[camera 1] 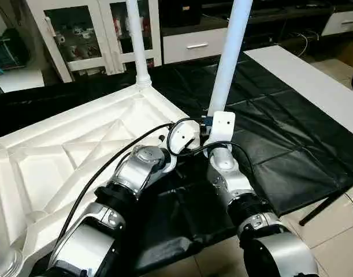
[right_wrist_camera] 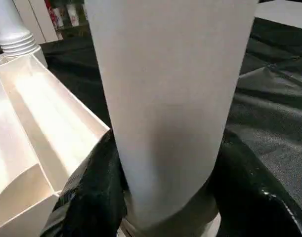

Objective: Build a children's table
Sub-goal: Rotate leg to tighten

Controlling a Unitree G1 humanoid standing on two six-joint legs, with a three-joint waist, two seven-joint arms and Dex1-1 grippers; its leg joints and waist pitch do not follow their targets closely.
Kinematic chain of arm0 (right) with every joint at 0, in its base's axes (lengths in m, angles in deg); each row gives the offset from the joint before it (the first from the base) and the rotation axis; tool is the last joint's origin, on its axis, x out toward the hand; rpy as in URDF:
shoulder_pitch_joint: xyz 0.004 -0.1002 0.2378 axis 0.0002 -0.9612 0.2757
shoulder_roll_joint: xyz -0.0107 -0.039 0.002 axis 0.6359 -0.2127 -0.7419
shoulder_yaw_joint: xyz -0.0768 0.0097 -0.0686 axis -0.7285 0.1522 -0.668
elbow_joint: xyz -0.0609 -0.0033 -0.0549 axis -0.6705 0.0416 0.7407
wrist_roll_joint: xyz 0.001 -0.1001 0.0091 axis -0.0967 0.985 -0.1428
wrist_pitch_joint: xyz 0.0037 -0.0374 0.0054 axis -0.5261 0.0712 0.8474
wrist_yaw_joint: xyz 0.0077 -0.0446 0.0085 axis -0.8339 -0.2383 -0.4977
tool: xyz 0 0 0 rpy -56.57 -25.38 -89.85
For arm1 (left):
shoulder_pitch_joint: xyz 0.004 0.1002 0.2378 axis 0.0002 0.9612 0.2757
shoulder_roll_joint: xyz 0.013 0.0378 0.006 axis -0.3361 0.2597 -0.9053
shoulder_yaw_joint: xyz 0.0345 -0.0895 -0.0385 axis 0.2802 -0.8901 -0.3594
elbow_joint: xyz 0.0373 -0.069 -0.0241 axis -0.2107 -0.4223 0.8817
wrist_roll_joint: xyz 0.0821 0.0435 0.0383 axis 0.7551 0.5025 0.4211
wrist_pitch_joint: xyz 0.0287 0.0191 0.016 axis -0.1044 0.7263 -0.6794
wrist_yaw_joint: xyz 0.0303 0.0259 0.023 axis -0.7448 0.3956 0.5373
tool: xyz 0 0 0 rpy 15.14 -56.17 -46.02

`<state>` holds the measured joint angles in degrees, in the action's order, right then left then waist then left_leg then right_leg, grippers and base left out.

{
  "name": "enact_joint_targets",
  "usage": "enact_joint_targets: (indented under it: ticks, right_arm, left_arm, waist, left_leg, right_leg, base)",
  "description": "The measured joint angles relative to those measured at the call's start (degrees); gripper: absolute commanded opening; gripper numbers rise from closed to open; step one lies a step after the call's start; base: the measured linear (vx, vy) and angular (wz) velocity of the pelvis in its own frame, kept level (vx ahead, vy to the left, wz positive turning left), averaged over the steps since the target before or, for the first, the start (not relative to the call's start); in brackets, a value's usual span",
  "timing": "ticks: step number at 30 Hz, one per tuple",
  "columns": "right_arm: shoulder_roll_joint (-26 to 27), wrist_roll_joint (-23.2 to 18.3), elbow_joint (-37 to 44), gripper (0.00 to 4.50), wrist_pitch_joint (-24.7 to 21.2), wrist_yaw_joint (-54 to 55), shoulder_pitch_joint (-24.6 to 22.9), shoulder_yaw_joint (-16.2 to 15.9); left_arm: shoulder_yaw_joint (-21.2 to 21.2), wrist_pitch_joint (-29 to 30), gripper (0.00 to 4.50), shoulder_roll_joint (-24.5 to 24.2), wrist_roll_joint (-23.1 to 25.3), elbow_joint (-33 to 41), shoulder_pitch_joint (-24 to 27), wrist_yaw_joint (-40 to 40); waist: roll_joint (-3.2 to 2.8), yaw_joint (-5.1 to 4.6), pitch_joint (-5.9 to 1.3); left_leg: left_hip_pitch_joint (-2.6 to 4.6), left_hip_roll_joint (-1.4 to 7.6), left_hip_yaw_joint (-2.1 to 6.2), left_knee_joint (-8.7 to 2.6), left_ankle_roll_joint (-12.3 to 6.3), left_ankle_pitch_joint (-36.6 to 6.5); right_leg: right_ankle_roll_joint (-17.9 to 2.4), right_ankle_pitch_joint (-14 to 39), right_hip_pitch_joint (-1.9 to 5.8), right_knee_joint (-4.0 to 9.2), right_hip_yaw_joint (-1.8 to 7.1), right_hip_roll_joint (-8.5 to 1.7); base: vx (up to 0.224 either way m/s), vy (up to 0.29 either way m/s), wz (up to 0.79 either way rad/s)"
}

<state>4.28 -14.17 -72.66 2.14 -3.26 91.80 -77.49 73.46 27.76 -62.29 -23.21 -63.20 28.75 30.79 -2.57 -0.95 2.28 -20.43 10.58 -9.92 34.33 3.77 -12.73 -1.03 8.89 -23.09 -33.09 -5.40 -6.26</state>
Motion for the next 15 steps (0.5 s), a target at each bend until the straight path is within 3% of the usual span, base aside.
enact_joint_targets:
  ticks: [2,4,5,8,11,15]
  right_arm:
    - [-0.01,-0.09,0.15,2.74,0.1,-0.42,-0.03,0.38]
    - [-0.04,-1.78,3.16,2.79,0.32,-3.51,-0.84,0.67]
    - [-0.45,-2.52,4.87,3.07,0.01,-5.04,-1.52,0.69]
    - [-1.93,-3.51,9.33,3.25,-2.09,-9.71,-3.51,0.54]
    - [-6.93,-4.71,16.75,3.49,-7.42,-18.82,-7.28,-2.2]
    - [-12.31,-5.41,22.98,3.49,-11.37,-28.69,-11.35,-4.88]
  left_arm:
    - [0.01,-0.09,0.0,-0.14,-0.01,0.01,0.0,-0.21]
    - [-0.1,-0.43,0.0,-1.07,0.01,0.12,0.01,-0.2]
    - [-0.1,-0.53,0.0,-1.37,-0.01,0.29,0.11,-0.46]
    - [-0.08,-0.56,0.0,-2.17,-0.03,1.43,0.7,-1.94]
    - [0.31,-0.55,0.0,-3.62,-0.5,4.1,2.25,-5.23]
    - [1.09,-0.81,0.0,-5.99,-1.39,6.74,4.03,-9.47]
  waist:
    - [0.0,-0.03,0.0]
    - [-0.13,-0.17,0.09]
    - [-0.14,-0.22,0.11]
    - [-0.19,-0.24,0.14]
    - [-0.34,0.0,0.18]
    - [-0.6,0.37,0.18]
  left_leg:
    - [0.01,0.0,0.0,-0.05,0.0,0.0]
    - [-0.05,0.0,0.0,-0.05,0.0,0.0]
    - [-0.07,0.01,0.0,-0.05,0.0,0.01]
    - [-0.12,0.08,0.0,-0.06,-0.01,0.01]
    - [-0.11,0.09,-0.01,-0.06,-0.27,0.15]
    - [-0.08,0.14,-0.02,-0.08,-0.28,0.15]
  right_leg:
    - [0.01,0.0,-0.01,0.0,-0.01,0.0]
    - [0.01,0.0,-0.07,-0.01,0.0,0.0]
    - [0.01,0.0,-0.08,-0.01,0.0,0.02]
    - [0.04,0.02,-0.09,0.0,-0.02,0.07]
    - [0.09,0.11,-0.11,0.02,-0.04,0.07]
    - [0.11,0.15,-0.1,0.01,-0.08,0.09]
  base:
    - [0.0,0.0,0.0]
    - [0.0,0.0,0.0]
    - [0.0,0.0,0.0]
    - [0.0,0.0,0.0]
    - [0.0,0.0,0.0]
    - [0.0,0.0,0.0]
